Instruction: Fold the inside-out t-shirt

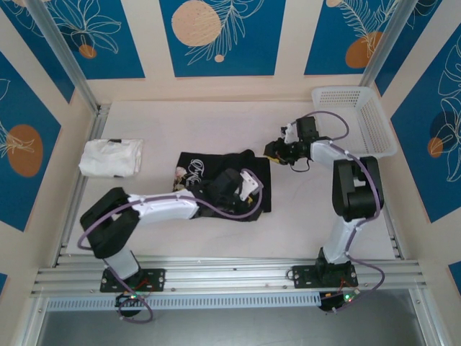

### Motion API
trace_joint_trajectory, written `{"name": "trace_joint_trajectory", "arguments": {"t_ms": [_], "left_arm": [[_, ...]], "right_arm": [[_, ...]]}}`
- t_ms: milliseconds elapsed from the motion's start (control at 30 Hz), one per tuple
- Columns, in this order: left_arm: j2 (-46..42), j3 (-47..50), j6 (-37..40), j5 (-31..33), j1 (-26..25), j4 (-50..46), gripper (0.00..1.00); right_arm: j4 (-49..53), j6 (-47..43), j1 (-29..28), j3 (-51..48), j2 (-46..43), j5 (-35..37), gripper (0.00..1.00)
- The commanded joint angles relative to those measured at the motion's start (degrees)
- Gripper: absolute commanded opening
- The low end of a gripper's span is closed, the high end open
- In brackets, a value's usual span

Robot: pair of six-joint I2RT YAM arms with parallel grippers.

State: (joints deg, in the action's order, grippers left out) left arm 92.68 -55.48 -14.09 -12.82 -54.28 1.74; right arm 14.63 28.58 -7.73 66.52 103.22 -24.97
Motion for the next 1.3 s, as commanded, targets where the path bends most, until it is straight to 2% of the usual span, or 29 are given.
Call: {"name": "trace_joint_trajectory", "arguments": {"t_ms": [0,167,300,433,533,600,667,733,867,1067,1267], "left_arm": [[-9.9,2.2,-3.2,0.9,7.0,-1.5,0.61],[-18.5,7.0,-13.0,0.5,22.1,-5.1,0.61],[-21.8,9.2,-14.3,0.4,27.8,-7.4,0.62],[-22.5,10.1,-14.3,0.2,28.6,-8.1,0.62],[-21.6,11.0,-14.5,-0.7,28.6,-7.6,0.62],[-20.7,11.4,-14.5,-0.7,28.6,-7.5,0.62],[-19.1,11.7,-14.3,0.1,28.6,-7.9,0.62],[-17.3,11.4,-14.5,1.6,28.7,-9.4,0.62],[-14.8,10.6,-14.3,2.8,28.7,-11.0,0.62],[-14.7,9.7,-13.0,3.4,28.7,-12.0,0.62],[-14.7,9.3,-12.4,3.2,28.7,-12.5,0.62]], "right_arm": [[-2.4,-0.2,-4.6,-3.5,-4.2,-3.3,0.38],[-6.3,2.1,-10.7,-3.2,-2.3,1.6,0.45],[-6.0,1.9,-12.8,0.6,2.4,4.7,0.50],[-3.8,-0.2,-14.5,3.8,6.1,9.7,0.50],[-3.7,-1.1,-14.9,4.9,7.6,10.2,0.50],[-3.7,-1.5,-15.3,5.3,7.9,10.2,0.42],[-2.4,-2.1,-15.2,5.5,7.2,11.6,0.24],[-1.0,-2.8,-14.7,5.0,5.3,13.3,0.12],[2.8,-3.7,-12.8,3.2,-0.7,15.0,0.00],[8.4,-4.0,-10.1,2.6,-6.2,14.7,0.00],[11.0,-2.5,-5.4,5.6,0.6,11.6,0.00]]}}
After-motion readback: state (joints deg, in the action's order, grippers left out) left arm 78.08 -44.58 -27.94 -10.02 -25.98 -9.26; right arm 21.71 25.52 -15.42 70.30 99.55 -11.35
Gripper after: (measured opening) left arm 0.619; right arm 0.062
